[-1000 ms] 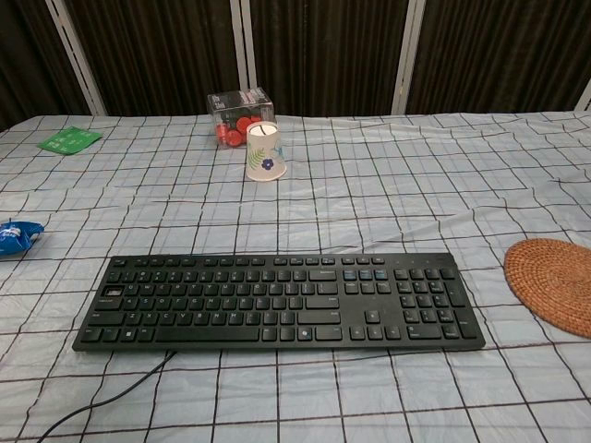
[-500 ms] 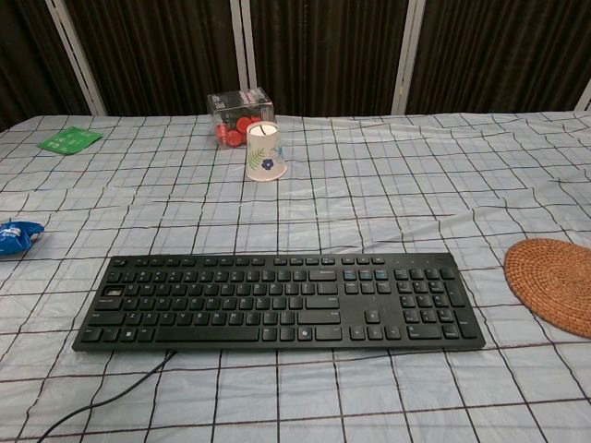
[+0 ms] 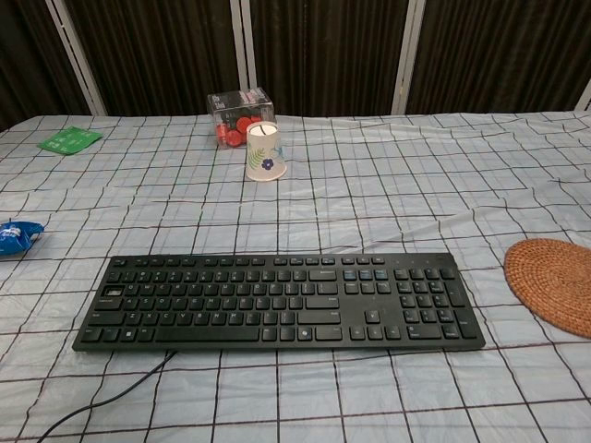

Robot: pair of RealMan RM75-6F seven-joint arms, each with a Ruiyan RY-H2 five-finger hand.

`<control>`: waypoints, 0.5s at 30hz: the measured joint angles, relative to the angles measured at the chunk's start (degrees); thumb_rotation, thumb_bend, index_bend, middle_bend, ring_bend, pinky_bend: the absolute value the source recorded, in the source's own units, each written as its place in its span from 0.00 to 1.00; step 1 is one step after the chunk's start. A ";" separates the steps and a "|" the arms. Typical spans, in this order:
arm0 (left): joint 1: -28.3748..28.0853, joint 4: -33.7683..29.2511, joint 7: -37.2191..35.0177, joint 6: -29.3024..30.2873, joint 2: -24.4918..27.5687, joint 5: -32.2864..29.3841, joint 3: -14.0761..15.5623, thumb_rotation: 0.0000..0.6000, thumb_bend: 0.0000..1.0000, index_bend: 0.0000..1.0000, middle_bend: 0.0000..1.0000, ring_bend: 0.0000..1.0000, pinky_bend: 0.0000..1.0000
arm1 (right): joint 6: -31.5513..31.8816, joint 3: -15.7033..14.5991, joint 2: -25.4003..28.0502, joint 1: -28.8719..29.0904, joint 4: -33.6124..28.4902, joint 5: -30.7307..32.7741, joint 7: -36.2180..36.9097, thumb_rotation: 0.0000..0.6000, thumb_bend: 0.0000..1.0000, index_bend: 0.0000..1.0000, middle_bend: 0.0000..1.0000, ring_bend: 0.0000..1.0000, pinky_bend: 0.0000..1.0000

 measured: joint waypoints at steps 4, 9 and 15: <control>-0.13 0.00 0.14 -0.06 -0.13 -0.09 -0.17 1.00 0.08 0.00 0.00 0.00 0.00 | -3.38 0.35 0.84 1.77 -5.27 0.73 -2.06 1.00 0.32 0.07 0.85 0.81 0.70; -0.34 -0.07 0.34 -0.49 -0.22 -0.27 -0.20 1.00 0.08 0.00 0.00 0.00 0.00 | -11.17 1.42 1.94 5.53 -15.00 6.71 -9.00 1.00 0.43 0.07 0.87 0.85 0.72; -0.37 -0.25 0.08 -0.66 0.03 -0.47 -0.22 1.00 0.08 0.00 0.00 0.00 0.00 | -18.10 3.03 0.88 11.04 -21.40 20.73 -19.29 1.00 0.46 0.07 0.88 0.86 0.72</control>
